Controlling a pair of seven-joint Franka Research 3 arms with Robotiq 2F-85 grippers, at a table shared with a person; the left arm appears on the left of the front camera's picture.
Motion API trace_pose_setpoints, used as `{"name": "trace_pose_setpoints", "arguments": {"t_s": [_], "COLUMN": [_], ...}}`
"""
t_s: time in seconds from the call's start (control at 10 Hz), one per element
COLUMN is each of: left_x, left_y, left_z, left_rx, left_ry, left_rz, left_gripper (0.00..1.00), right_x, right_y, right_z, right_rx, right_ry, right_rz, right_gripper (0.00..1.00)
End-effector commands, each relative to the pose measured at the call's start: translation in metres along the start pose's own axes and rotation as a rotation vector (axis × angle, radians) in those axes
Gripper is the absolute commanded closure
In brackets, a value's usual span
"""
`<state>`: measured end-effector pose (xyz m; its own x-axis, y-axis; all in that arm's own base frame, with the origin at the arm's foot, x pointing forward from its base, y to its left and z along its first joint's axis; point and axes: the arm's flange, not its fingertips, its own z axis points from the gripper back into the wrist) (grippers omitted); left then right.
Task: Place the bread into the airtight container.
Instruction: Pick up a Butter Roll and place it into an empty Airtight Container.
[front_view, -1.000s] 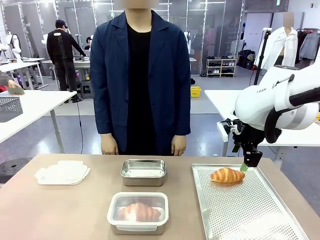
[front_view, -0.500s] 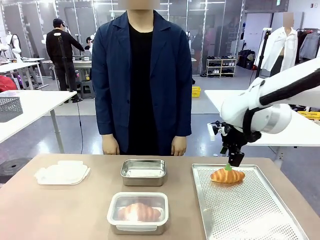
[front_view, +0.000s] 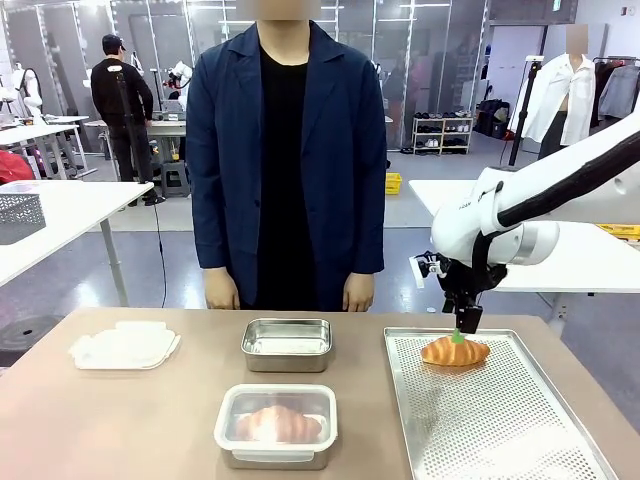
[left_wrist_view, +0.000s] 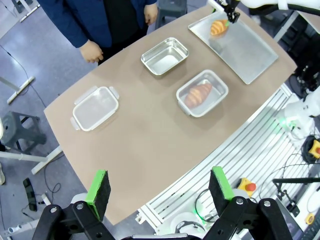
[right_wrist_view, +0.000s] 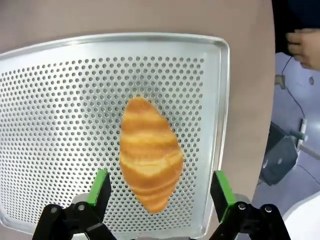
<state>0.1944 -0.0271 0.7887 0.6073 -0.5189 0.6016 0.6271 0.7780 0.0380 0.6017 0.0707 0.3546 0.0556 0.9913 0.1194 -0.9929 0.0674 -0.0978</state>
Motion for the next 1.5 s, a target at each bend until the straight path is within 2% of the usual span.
{"name": "trace_pose_setpoints", "arguments": {"t_s": [0.0, 0.2, 1.1, 1.2, 1.4], "left_x": [0.001, 0.001, 0.001, 0.001, 0.001], "left_y": [0.001, 0.001, 0.001, 0.001, 0.001], "left_z": [0.002, 0.002, 0.002, 0.002, 0.002], "left_rx": [0.0, 0.0, 0.0, 0.0, 0.0], "left_ry": [0.002, 0.002, 0.002, 0.002, 0.002], "left_rz": [-0.015, -0.015, -0.015, -0.015, -0.015], "left_gripper": [0.0, 0.0, 0.0, 0.0, 0.0], "right_x": [0.004, 0.001, -0.003, -0.004, -0.006], "right_y": [-0.014, -0.016, -0.029, -0.028, -0.028], "right_z": [-0.008, -0.021, -0.063, -0.065, -0.067], "right_rx": [0.059, 0.107, 0.176, 0.176, 0.181], "right_ry": [0.034, 0.031, 0.106, 0.107, 0.105], "right_rz": [-0.035, -0.026, -0.051, -0.047, -0.044], "right_gripper": [0.0, 0.0, 0.0, 0.05, 0.25]}}
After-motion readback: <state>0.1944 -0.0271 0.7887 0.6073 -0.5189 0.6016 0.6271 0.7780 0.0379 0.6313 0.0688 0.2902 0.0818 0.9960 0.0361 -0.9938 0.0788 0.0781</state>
